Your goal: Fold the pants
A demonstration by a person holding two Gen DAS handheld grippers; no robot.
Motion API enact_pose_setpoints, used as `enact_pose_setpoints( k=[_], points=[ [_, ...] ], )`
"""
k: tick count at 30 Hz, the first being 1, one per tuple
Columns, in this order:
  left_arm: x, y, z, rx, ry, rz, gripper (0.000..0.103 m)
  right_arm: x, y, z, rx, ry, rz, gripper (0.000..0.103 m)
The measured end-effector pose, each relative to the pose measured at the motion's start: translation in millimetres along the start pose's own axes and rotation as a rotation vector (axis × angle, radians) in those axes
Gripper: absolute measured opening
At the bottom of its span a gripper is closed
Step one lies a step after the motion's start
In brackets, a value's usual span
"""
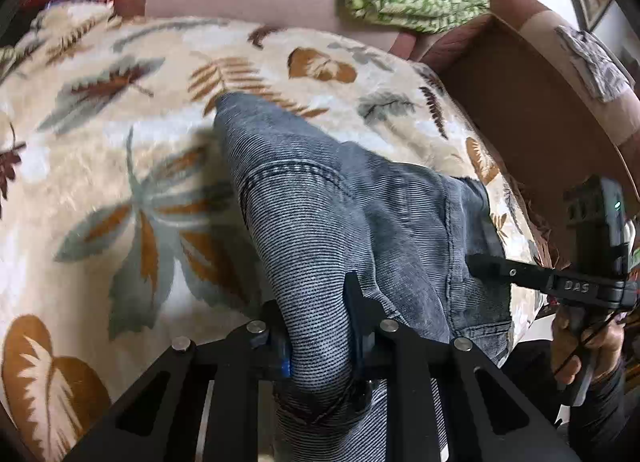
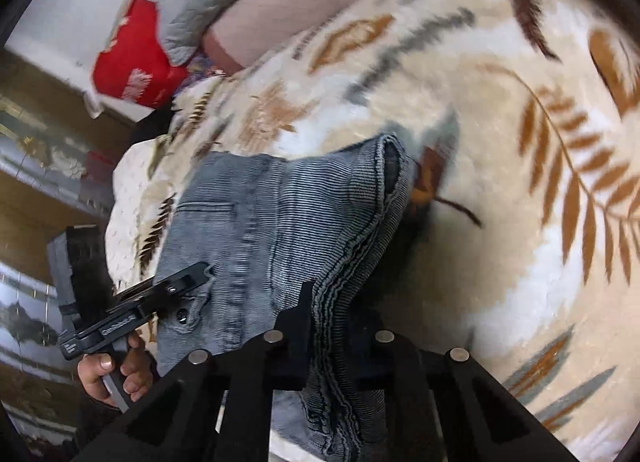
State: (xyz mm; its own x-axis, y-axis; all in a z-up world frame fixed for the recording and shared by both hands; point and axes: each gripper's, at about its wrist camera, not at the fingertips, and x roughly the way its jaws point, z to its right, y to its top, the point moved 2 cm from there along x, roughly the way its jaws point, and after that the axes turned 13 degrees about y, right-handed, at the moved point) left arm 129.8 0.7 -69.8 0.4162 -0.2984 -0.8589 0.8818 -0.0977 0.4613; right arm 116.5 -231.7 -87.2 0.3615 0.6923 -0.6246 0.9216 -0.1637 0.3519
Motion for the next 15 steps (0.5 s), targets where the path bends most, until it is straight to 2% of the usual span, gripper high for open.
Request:
enact_pose_setpoints(
  k=[3,7,12,15],
  points=[
    [-19,4,1,0.019,0.015,0.063,0.021,-9,1,-23,-0.064,0.007,0.017,0.013],
    [-48,22,-12,0.003,0.035,0.171,0.021,-12,19,-52,-0.134,0.024,0.052,0.013],
    [-55,47,-38,-0.030,0.066,0.204,0.021,-5,59,-84,-0.209,0.045,0.070,0.013],
    [-55,57,-46,-0.051,0.082,0.210,0.021,1,70,-97,-0.230,0.045,0.066,0.013]
  ],
)
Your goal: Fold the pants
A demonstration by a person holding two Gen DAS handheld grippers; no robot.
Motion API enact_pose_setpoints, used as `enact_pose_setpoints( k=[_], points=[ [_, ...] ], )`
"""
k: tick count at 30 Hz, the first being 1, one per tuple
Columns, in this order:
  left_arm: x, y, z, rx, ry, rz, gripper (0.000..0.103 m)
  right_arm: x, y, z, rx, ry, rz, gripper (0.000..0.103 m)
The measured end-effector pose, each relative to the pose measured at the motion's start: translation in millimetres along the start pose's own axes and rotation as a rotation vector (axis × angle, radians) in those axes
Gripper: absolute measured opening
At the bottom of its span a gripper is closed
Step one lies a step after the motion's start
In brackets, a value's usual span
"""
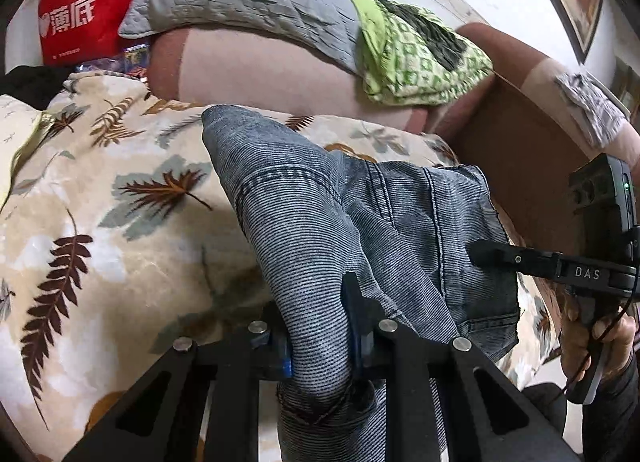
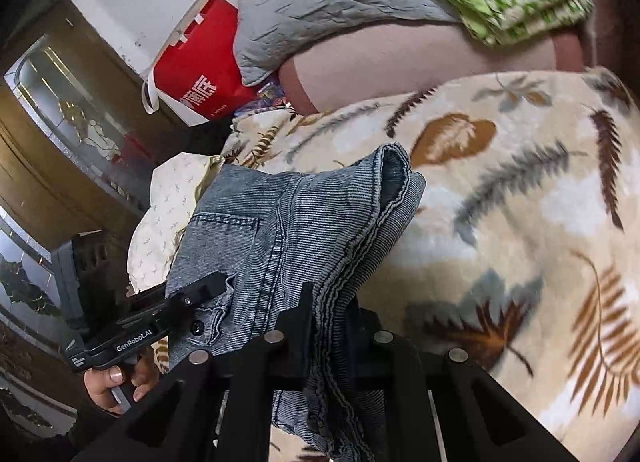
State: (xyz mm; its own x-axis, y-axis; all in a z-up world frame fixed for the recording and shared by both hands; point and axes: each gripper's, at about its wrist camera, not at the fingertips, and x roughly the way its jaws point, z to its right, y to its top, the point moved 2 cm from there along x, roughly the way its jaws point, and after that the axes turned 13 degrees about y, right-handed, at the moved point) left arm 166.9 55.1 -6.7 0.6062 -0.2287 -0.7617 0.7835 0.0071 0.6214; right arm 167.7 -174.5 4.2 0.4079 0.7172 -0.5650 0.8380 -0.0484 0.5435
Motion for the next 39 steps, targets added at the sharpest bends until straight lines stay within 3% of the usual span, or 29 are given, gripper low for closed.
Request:
enact_pose_setpoints(
  k=[21,28,30,31,32,33,34,37,39],
  points=[
    [-11,3,12,0.010,0.029,0.035,0.021,-9,7,-12,-0.023,-0.036,0.012,0.013],
    [39,13,-4,-0.013,0.081,-0.009,0.023,26,27,12,-0.001,-0.043,0.015,0.013],
    [69,4,-9,-0.004,0.122,-0.070,0.029,50,24,34,0.027,-0.066,-0.007,0.017],
    [86,-3,-12,0.004,0.159,-0.119,0.039,62,20,46,0.049,-0.091,-0.031,0.018],
    [95,-9,-14,0.008,0.189,-0.147,0.053,72,15,58,0.071,-0.127,-0.060,0.024],
    [99,-15,-20,0.003,0.236,-0.150,0.059,81,10,68,0.087,-0.182,-0.088,0.039],
    [94,-18,-26,-0.018,0.241,-0.130,0.068,86,1,78,0.080,-0.265,-0.113,0.045],
    [60,-21,-34,-0.072,0.226,-0.085,0.071,65,-10,67,0.044,-0.307,-0.061,0.054],
    [35,-25,-31,-0.068,0.257,-0.008,0.080,50,-15,48,0.001,-0.320,-0.008,0.060]
  ],
)
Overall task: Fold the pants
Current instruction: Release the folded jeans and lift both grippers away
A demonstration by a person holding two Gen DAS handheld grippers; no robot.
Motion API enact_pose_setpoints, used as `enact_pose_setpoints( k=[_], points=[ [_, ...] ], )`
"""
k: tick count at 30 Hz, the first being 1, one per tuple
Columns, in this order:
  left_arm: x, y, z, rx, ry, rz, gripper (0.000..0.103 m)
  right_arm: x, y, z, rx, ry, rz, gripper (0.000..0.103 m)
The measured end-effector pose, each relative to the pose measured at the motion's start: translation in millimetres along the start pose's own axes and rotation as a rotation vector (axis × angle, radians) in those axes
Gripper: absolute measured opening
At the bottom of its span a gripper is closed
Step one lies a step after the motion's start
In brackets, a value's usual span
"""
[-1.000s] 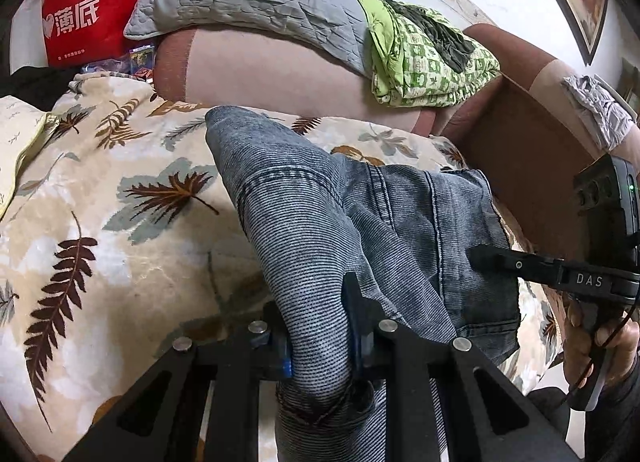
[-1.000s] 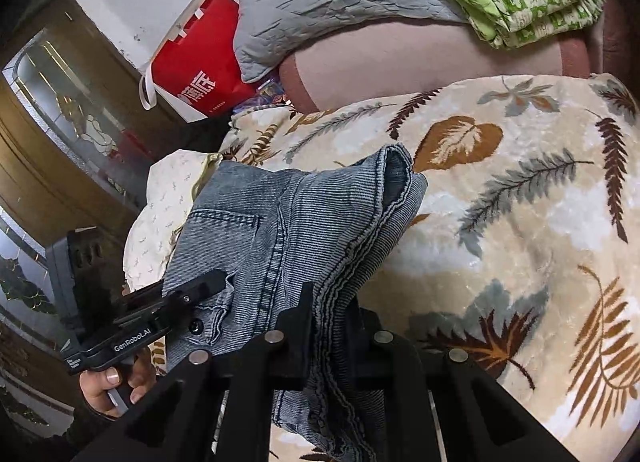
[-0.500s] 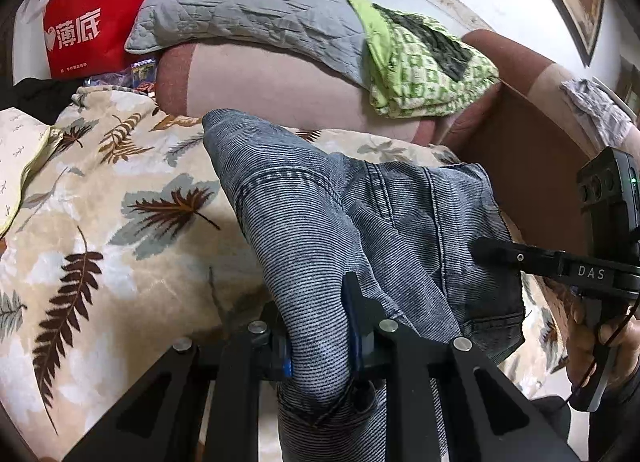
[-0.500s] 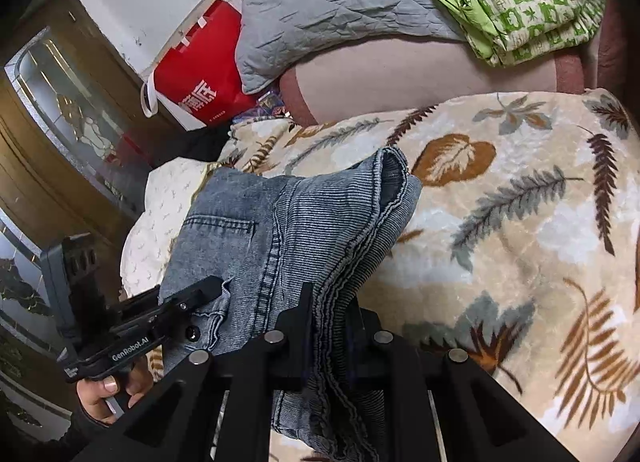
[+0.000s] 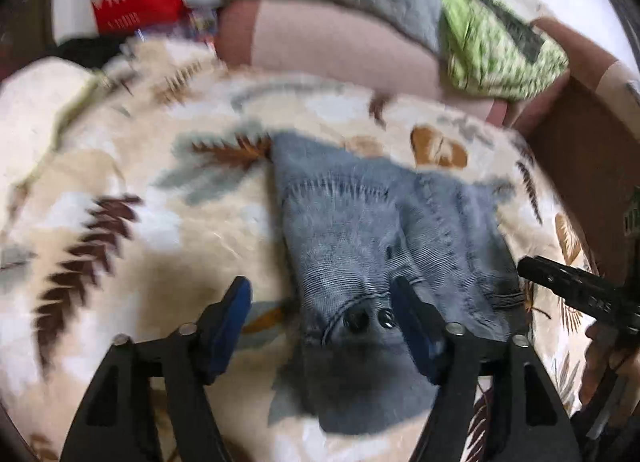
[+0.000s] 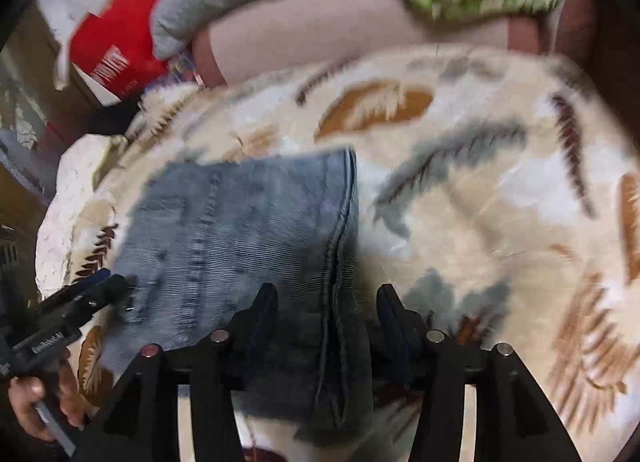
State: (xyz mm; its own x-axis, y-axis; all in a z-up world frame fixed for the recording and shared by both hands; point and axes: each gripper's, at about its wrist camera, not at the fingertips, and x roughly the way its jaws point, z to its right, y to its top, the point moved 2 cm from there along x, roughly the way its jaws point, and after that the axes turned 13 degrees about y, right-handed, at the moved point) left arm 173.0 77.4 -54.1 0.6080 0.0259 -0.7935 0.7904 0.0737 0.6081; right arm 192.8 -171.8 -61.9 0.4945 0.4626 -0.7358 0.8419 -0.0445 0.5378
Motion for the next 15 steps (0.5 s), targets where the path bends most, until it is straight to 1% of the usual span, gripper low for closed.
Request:
enact_pose_setpoints(
  k=[1,2,3,4,5,6,7,8,9,11,13,15],
  points=[
    [-11,-4,2,0.002,0.019,0.040,0.086,-11,-5,-11,-0.023,0.020,0.029,0.062],
    [-16,-7,6,0.014,0.031,0.064,0.089,-15,-9,-17,-0.039,0.021,0.044,0.069],
    [-16,-13,13,0.044,0.056,0.082,0.090,-15,-14,-21,-0.051,0.001,0.046,0.077],
    [-10,-17,20,0.076,0.086,0.072,0.093,-1,-25,-23,-0.074,-0.054,-0.006,0.079],
    [3,-23,26,0.117,0.124,0.031,0.093,14,-32,-22,-0.085,-0.089,-0.070,0.080],
    [18,-31,32,0.160,0.163,-0.038,0.093,30,-43,-16,-0.085,-0.128,-0.145,0.080],
    [20,-36,30,0.149,0.180,-0.038,0.093,33,-49,-11,-0.059,-0.127,-0.138,0.080],
    [12,-36,26,0.117,0.170,-0.004,0.093,22,-50,-10,-0.030,-0.117,-0.103,0.080],
    [1,-36,23,0.100,0.163,0.010,0.093,14,-50,-11,-0.020,-0.122,-0.091,0.080],
    [-20,-35,21,0.102,0.170,0.031,0.093,-18,-53,-22,-0.054,-0.134,-0.029,0.082],
    [-44,-37,21,0.095,0.166,0.078,0.093,-49,-62,-34,-0.100,-0.159,0.026,0.089],
    [-64,-42,21,0.073,0.164,0.110,0.094,-69,-73,-41,-0.119,-0.159,0.065,0.101]
  ],
)
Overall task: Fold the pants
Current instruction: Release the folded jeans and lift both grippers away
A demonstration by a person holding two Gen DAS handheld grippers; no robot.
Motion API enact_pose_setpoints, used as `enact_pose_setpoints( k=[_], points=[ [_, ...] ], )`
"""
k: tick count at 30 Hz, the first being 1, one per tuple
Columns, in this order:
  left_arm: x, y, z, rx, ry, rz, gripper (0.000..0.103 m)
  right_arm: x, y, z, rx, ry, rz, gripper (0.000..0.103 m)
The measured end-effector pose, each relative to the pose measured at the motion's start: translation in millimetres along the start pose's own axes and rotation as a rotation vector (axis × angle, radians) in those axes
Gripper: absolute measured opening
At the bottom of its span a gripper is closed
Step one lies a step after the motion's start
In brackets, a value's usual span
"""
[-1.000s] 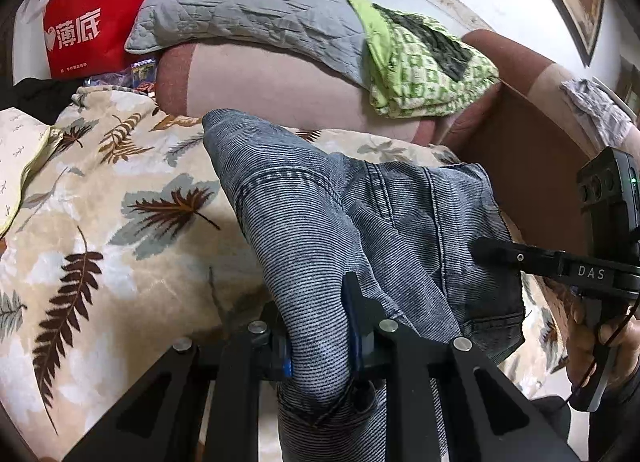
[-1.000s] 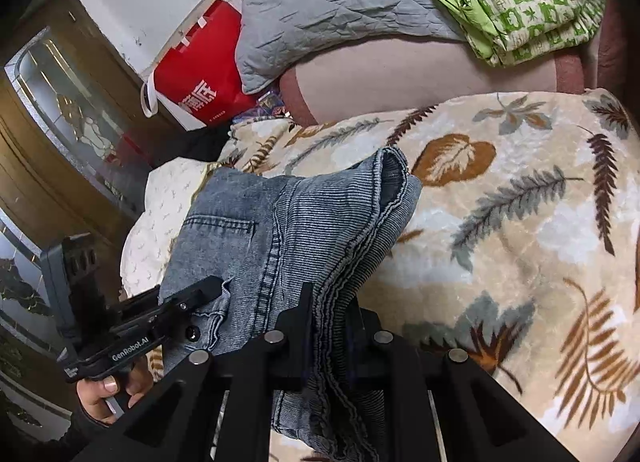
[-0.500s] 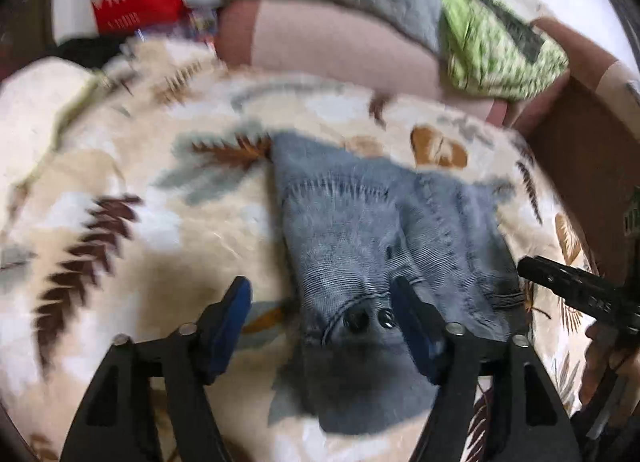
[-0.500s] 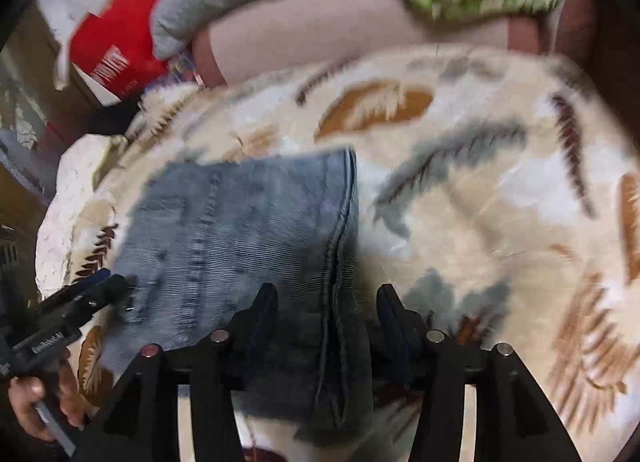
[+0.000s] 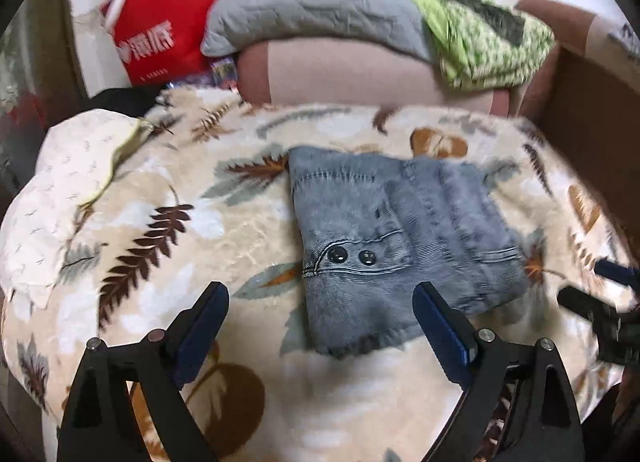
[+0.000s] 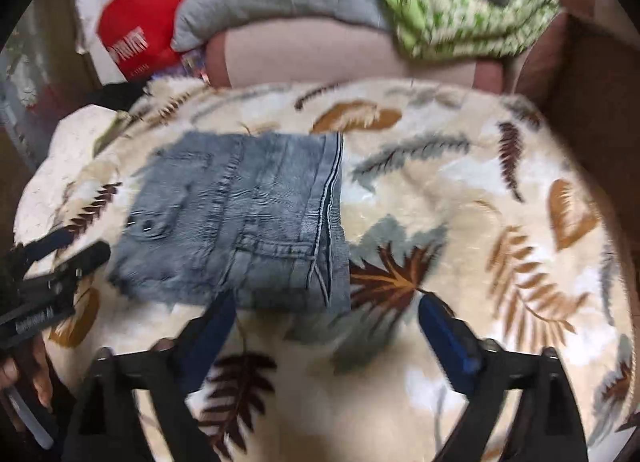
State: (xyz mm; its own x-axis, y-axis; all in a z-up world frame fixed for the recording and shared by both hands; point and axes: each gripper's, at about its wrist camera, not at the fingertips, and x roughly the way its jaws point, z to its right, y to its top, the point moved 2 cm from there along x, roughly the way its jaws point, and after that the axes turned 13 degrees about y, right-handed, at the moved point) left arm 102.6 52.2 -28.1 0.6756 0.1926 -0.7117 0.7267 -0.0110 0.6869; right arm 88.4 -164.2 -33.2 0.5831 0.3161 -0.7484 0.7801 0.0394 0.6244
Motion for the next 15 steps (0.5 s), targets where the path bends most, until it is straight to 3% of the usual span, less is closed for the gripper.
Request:
enact_pose_setpoints(
  k=[6,12,15],
  points=[
    [-27,-12,2,-0.044,-0.015,0.017,0.098,-35,-38,-23,-0.069,-0.035,0.041,0.103],
    [-43,-11,10,-0.020,0.005,0.051,0.098,-37,-37,-29,-0.125,-0.086,0.044,0.103],
    [-43,-9,11,-0.022,-0.005,0.031,0.098,-39,-31,-28,-0.113,-0.097,0.062,0.103]
  ],
)
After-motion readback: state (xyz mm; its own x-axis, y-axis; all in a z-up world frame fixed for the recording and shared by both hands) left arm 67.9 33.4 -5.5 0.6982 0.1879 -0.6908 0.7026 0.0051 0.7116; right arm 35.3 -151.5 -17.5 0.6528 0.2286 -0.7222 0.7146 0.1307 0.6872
